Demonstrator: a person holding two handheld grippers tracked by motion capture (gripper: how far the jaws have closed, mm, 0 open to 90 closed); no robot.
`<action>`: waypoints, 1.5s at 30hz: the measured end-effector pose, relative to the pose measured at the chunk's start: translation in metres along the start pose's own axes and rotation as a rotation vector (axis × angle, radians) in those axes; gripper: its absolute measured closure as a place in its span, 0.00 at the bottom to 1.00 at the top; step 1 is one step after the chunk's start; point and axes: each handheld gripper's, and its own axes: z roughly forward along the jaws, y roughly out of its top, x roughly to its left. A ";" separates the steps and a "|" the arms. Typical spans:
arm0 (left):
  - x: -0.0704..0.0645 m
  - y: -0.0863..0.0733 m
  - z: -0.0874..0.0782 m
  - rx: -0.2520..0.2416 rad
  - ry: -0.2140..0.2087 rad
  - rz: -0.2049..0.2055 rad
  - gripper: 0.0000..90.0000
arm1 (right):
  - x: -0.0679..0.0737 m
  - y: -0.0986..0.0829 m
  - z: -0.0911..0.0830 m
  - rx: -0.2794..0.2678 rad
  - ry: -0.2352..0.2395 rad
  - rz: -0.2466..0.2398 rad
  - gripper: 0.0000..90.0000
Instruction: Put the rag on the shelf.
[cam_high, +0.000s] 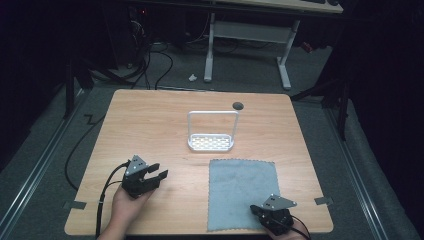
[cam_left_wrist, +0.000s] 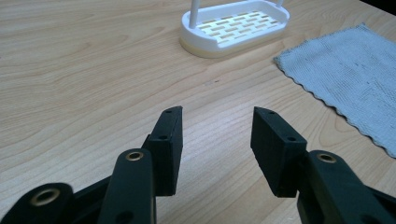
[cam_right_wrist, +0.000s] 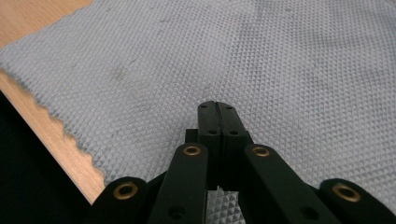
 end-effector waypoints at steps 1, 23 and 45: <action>-0.002 -0.001 0.000 0.003 -0.003 0.005 0.60 | 0.001 0.001 0.001 0.004 -0.001 -0.012 1.00; 0.007 -0.018 -0.030 -0.010 0.045 -0.037 0.59 | -0.077 -0.006 -0.002 -0.007 -0.176 0.159 1.00; -0.127 0.015 0.074 0.183 -0.271 0.113 0.82 | -0.056 0.014 0.016 -0.004 -0.107 0.070 1.00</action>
